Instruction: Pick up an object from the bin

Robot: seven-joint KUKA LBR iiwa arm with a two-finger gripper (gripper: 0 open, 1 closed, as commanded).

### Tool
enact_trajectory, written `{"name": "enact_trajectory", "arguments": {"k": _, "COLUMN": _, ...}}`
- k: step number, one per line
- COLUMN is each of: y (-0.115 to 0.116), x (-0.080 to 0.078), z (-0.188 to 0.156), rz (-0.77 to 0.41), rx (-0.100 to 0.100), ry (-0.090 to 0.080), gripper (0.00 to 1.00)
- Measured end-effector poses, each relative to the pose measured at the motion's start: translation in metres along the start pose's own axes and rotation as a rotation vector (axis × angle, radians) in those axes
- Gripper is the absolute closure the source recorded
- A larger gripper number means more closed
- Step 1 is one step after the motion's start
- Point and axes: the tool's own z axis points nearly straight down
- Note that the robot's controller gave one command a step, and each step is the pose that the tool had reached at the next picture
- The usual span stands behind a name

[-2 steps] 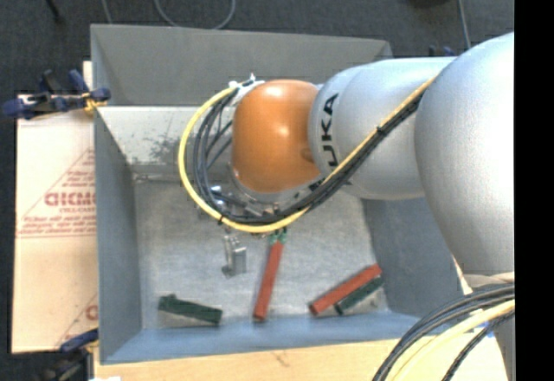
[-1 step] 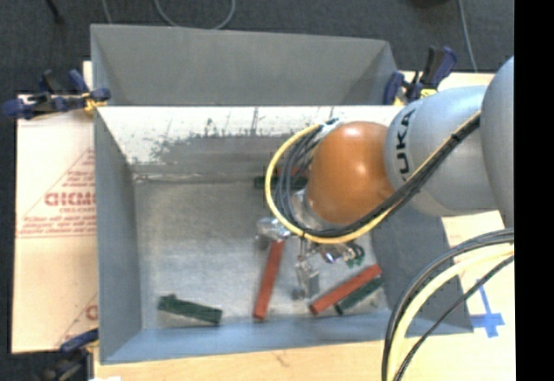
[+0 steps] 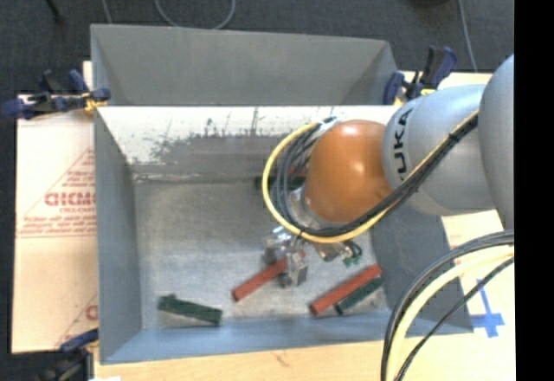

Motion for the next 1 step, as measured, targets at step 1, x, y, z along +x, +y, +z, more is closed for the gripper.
{"name": "enact_trajectory", "arguments": {"k": 1, "y": -0.0626, "x": 0.0254, "z": -0.1832, "rz": -0.024, "rx": 0.007, "ry": -0.006, "gripper": 1.0}}
